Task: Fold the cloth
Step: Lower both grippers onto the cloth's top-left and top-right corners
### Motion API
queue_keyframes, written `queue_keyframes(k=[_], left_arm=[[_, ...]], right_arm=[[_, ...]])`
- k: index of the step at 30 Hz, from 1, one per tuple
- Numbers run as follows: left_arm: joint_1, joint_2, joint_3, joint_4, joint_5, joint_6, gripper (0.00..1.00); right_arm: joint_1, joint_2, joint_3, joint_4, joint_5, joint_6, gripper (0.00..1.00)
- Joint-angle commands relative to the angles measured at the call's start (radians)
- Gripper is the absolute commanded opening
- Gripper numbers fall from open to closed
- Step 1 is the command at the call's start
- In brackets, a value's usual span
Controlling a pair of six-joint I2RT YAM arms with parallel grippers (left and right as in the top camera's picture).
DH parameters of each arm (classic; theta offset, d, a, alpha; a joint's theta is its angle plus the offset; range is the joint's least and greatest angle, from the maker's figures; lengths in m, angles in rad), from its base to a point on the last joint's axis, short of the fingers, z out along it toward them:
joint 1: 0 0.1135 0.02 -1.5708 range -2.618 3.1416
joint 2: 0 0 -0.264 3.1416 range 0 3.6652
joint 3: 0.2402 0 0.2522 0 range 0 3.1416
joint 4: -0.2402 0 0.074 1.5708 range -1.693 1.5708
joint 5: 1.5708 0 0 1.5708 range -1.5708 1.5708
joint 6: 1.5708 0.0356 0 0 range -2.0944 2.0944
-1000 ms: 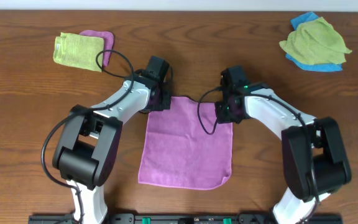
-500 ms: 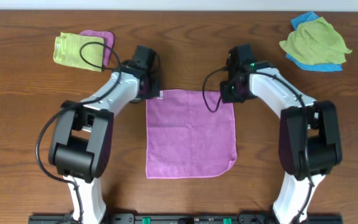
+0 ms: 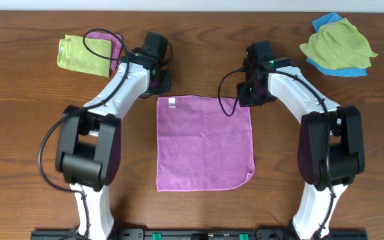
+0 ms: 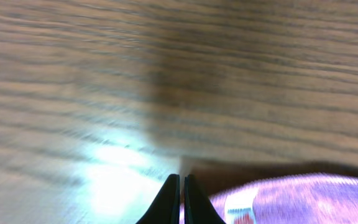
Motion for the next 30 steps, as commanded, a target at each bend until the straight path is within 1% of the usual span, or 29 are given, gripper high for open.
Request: queue_keyframes(k=[1,5,7,11,14,21,26,30], left_arm=[[0.014,-0.091,0.024,-0.036,-0.027,0.004,0.06],[-0.007,-0.151,0.013,-0.131,-0.027,0.004,0.06],[-0.040,-0.155,-0.025,-0.134,-0.026,0.003,0.06],[-0.123,-0.156,-0.145,-0.021,-0.009,-0.034,0.06],[-0.157,-0.156,-0.193,0.042,-0.013,-0.055,0.06],[-0.119,-0.156,-0.272,0.052,-0.037,-0.087,0.06],[-0.119,-0.156,-0.339,0.130,-0.052,-0.087,0.06],[-0.117,-0.150,-0.340,0.163,-0.052,-0.087,0.06]], right_arm=[[0.006,0.008,0.032,-0.020,0.010,-0.012,0.01],[0.006,0.006,0.034,-0.032,0.010,-0.005,0.01],[0.010,0.006,0.034,-0.033,0.010,-0.004,0.01],[0.012,0.006,0.034,-0.032,0.010,-0.005,0.01],[0.013,0.006,0.034,-0.032,0.010,-0.005,0.01],[0.015,0.006,0.034,-0.023,0.010,-0.017,0.02],[0.015,0.006,0.034,-0.017,0.010,-0.026,0.02],[0.016,0.006,0.034,-0.014,0.009,-0.032,0.02]])
